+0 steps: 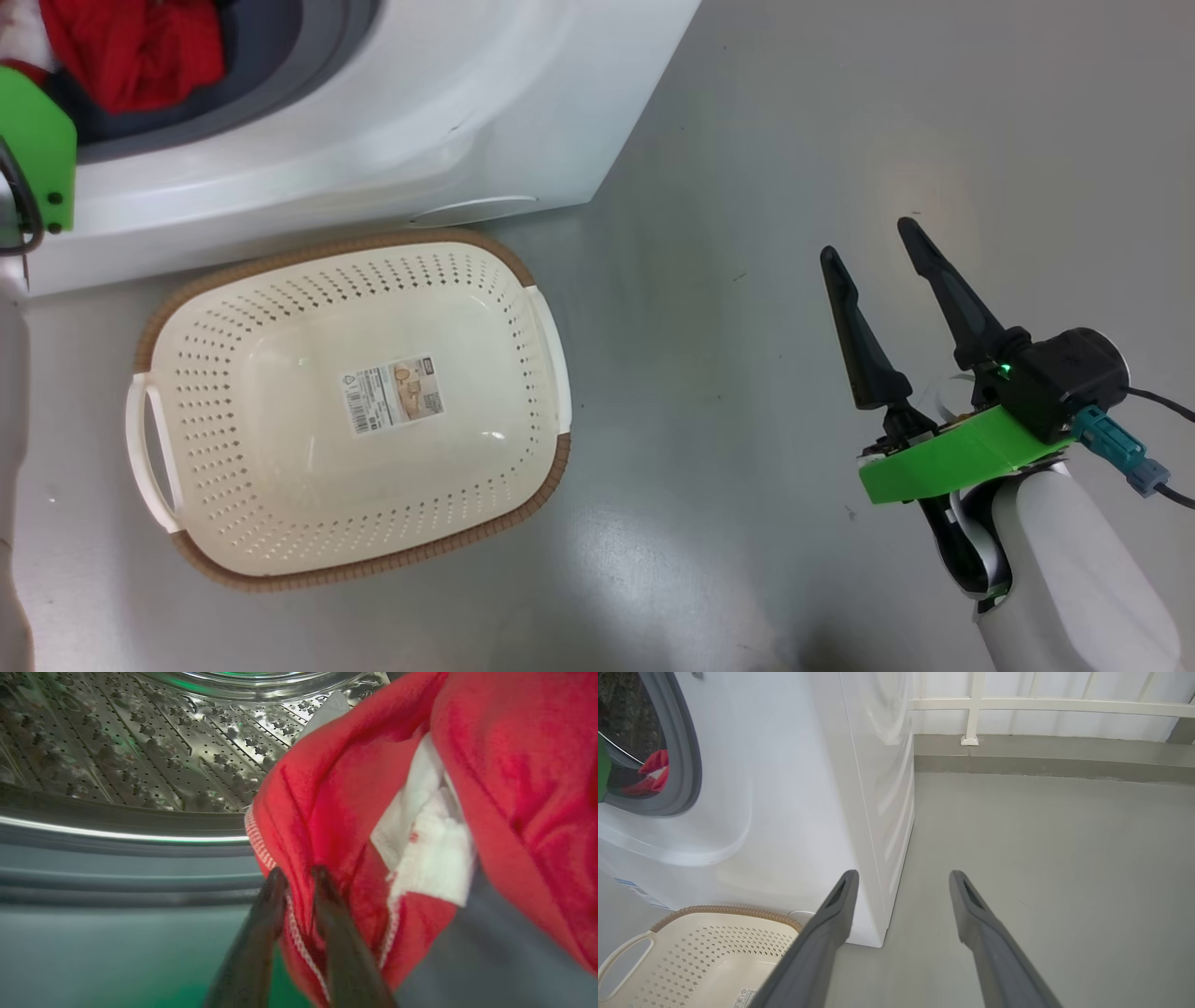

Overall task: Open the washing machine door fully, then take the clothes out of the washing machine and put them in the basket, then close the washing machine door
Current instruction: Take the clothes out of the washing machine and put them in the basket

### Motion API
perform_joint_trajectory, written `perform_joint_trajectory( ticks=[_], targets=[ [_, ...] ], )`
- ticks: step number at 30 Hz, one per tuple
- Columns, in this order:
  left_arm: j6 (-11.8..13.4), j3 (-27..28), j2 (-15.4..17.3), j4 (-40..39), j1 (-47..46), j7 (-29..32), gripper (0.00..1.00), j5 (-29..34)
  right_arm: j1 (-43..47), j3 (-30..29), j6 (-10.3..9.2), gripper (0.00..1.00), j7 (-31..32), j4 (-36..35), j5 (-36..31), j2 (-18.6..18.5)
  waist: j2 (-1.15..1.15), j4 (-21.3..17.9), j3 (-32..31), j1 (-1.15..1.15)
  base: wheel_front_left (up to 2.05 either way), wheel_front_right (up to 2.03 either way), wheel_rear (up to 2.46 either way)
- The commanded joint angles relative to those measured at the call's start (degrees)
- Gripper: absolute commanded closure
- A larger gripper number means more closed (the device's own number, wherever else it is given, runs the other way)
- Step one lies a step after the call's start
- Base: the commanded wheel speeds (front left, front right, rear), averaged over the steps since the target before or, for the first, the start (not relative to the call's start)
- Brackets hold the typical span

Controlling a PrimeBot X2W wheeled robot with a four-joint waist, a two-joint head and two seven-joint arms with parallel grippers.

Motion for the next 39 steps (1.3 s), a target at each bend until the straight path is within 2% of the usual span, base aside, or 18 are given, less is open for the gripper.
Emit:
perform_joint_trajectory(
  ticks=[1,7,19,25,30,39],
  targets=[
    [-0.2,0.5,3.6,-0.5,-0.5,0.3,1.00,0.1,0.2,0.9,0.36,0.00,-0.4,-1.0,1.1,0.2,0.00,0.0,0.1,0.00,0.00,0.00,0.00],
    [-0.1,2.2,3.1,-2.3,0.3,-4.5,1.00,-2.8,-0.1,0.6,0.36,0.00,-0.4,-0.9,1.1,0.2,0.00,0.1,0.1,0.00,0.00,0.00,0.00],
    [-3.1,7.2,-0.1,-8.7,5.1,-19.2,1.00,-11.4,0.2,-0.1,0.36,0.00,-0.4,-0.8,0.8,-0.3,0.00,1.7,-1.5,0.00,0.00,0.00,0.00],
    [-3.4,9.1,-1.8,-16.0,7.8,-21.4,1.00,-14.3,0.0,-0.3,0.36,0.00,-0.4,-0.9,0.7,-0.6,0.00,2.5,-2.3,0.00,0.00,0.00,0.00],
    [-4.4,11.1,-3.3,-27.3,13.3,-21.5,1.00,-16.3,-0.1,-0.1,0.36,0.00,-0.4,-0.6,0.7,-0.5,0.00,3.0,-3.2,0.00,0.00,0.00,0.00],
    [-5.4,13.3,-5.1,-39.8,21.6,-21.5,1.00,-16.6,0.3,0.3,0.36,0.00,-0.4,0.2,1.0,-0.5,0.00,3.1,-6.1,0.00,0.00,0.00,0.00]
  ],
)
